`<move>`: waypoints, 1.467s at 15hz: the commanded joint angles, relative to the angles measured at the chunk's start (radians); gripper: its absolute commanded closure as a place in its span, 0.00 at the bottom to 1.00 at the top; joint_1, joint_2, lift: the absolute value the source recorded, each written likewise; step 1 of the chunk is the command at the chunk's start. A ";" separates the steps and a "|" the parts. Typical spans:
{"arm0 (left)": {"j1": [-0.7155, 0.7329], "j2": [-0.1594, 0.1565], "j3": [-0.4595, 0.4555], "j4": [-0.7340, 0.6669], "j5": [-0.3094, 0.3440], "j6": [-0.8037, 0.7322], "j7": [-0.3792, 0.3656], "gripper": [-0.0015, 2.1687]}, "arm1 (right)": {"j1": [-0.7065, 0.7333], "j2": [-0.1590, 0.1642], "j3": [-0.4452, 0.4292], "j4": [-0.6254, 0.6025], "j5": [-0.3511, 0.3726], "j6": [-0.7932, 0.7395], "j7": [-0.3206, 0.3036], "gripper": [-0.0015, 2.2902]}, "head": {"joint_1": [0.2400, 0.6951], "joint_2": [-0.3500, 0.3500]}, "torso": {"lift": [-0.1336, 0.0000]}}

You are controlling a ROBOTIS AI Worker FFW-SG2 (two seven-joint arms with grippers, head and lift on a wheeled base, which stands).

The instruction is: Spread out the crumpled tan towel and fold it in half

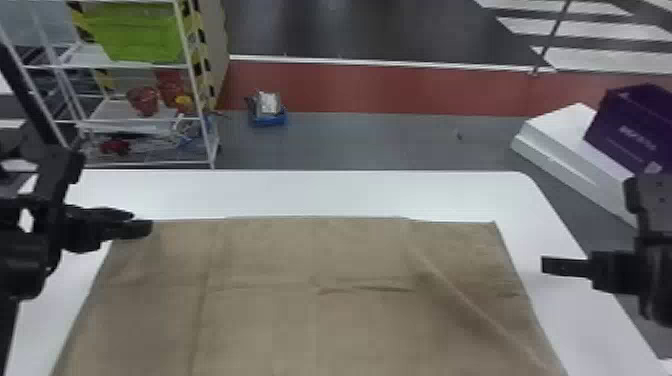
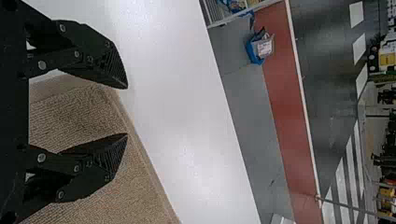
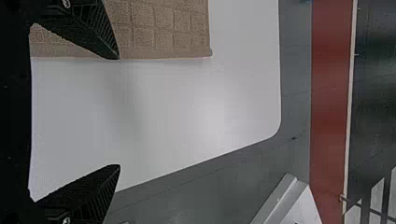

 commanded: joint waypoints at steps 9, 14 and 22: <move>-0.005 0.017 0.002 0.032 -0.005 0.008 0.024 0.30 | -0.007 0.000 0.000 0.000 -0.002 0.000 0.002 0.02 | 1.00 0.40 | 0.07; -0.005 0.019 0.000 0.037 -0.008 0.008 0.016 0.50 | -0.009 0.000 -0.005 0.001 -0.002 0.000 0.002 0.02 | 1.00 0.41 | 0.07; 0.066 0.009 0.026 -0.058 0.006 0.011 -0.005 0.50 | -0.207 0.002 0.038 0.245 0.007 -0.031 0.000 0.04 | 1.00 0.40 | 0.07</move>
